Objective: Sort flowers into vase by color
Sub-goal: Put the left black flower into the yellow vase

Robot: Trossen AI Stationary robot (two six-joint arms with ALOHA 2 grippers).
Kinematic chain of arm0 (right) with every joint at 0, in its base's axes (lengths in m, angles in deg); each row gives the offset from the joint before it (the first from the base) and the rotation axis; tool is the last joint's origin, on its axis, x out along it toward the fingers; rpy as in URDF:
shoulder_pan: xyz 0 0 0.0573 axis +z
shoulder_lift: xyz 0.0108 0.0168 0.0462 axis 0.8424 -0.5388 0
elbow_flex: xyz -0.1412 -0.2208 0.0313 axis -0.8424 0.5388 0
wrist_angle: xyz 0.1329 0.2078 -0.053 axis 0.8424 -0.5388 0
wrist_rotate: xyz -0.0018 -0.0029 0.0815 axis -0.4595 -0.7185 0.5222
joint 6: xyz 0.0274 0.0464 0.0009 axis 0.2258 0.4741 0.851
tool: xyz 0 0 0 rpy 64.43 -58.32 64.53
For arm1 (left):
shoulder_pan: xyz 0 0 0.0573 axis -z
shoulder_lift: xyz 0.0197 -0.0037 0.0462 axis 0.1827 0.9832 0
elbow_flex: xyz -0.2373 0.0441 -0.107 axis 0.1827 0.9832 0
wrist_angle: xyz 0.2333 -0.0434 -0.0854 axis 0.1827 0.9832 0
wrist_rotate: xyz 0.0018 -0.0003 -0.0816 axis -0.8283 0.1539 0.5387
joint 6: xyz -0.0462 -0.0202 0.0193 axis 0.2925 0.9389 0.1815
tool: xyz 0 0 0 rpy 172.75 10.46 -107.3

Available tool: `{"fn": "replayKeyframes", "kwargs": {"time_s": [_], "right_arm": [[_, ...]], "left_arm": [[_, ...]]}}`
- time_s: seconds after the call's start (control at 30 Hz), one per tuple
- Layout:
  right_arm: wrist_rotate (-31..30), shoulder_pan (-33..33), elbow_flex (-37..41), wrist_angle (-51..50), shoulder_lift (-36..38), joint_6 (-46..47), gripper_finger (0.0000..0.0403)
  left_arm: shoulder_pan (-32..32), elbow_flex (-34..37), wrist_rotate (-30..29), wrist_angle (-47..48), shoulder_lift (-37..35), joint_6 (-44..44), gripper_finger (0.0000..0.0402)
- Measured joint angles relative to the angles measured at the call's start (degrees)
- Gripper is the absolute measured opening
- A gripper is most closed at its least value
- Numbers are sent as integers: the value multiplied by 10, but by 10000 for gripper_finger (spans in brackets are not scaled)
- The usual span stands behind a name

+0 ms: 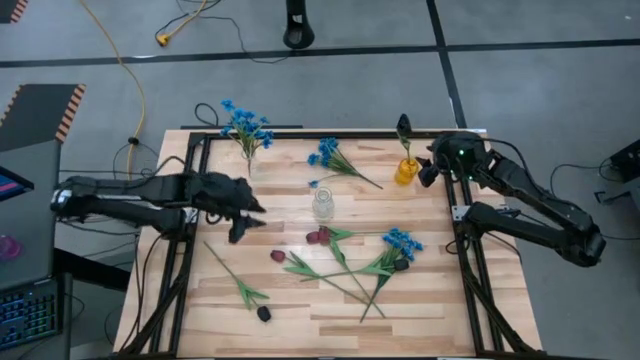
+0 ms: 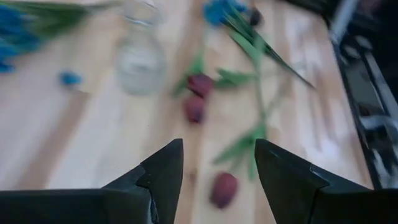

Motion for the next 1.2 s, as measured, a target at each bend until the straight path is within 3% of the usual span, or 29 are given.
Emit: {"fn": "replayKeyframes", "kwargs": {"time_s": [0.13, 0.37, 0.7, 0.87, 1.2], "right_arm": [[1, 0, 0, -19, 0, 21, 260], [29, 28, 0, -32, 0, 29, 260], [30, 93, 0, -32, 0, 29, 260], [30, 123, 0, -31, 0, 33, 260], [30, 174, 0, -31, -1, 68, 260]], "left_arm": [[59, -6, 27, -4, 44, -4, 184], [148, -6, 61, 12, 103, 87, 184], [240, -6, 80, 95, 185, 158, 184], [272, -6, 92, 103, 233, 143, 184], [300, -6, 63, 102, 322, 105, 184]]}}
